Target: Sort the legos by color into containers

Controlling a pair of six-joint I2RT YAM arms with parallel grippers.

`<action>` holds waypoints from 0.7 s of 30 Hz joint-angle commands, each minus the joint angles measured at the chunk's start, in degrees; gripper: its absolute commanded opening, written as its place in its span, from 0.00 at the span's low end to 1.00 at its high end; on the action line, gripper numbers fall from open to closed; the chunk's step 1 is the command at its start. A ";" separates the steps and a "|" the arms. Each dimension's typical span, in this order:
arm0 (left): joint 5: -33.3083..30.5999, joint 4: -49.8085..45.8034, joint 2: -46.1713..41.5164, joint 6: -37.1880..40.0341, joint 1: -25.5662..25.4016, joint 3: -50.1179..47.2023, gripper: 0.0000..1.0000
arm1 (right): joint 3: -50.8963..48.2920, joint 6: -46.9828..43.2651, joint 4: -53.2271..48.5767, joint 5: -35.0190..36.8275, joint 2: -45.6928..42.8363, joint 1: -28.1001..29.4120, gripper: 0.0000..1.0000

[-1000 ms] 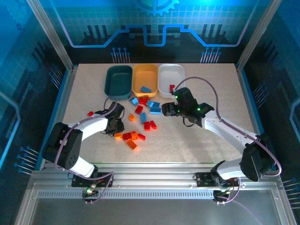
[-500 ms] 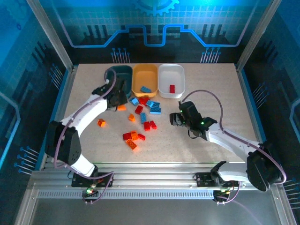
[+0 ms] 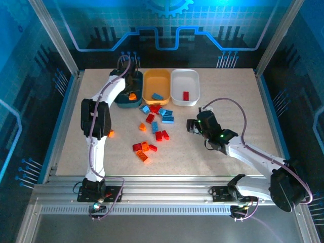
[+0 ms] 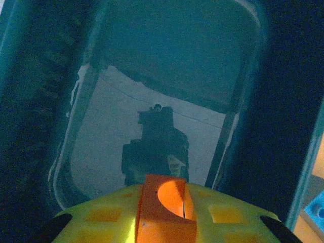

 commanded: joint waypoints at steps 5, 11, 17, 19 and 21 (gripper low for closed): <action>4.53 -1.72 0.91 1.00 0.51 5.25 0.55 | 2.11 -0.86 0.99 -4.38 3.41 -0.57 0.81; 7.34 -0.72 -7.15 0.98 0.51 0.93 0.81 | 4.79 -3.40 1.37 -6.84 8.18 2.44 0.83; 14.36 8.32 -25.36 -4.81 0.56 -17.41 0.99 | 7.29 -7.23 1.45 -7.59 11.68 5.55 0.78; 17.32 12.90 -31.10 -7.01 0.69 -25.14 0.99 | 9.10 -9.32 0.73 -9.26 13.73 5.57 0.78; 20.18 17.25 -35.82 -9.36 1.15 -32.41 0.99 | 12.45 -10.88 -1.18 -9.17 16.99 5.50 0.79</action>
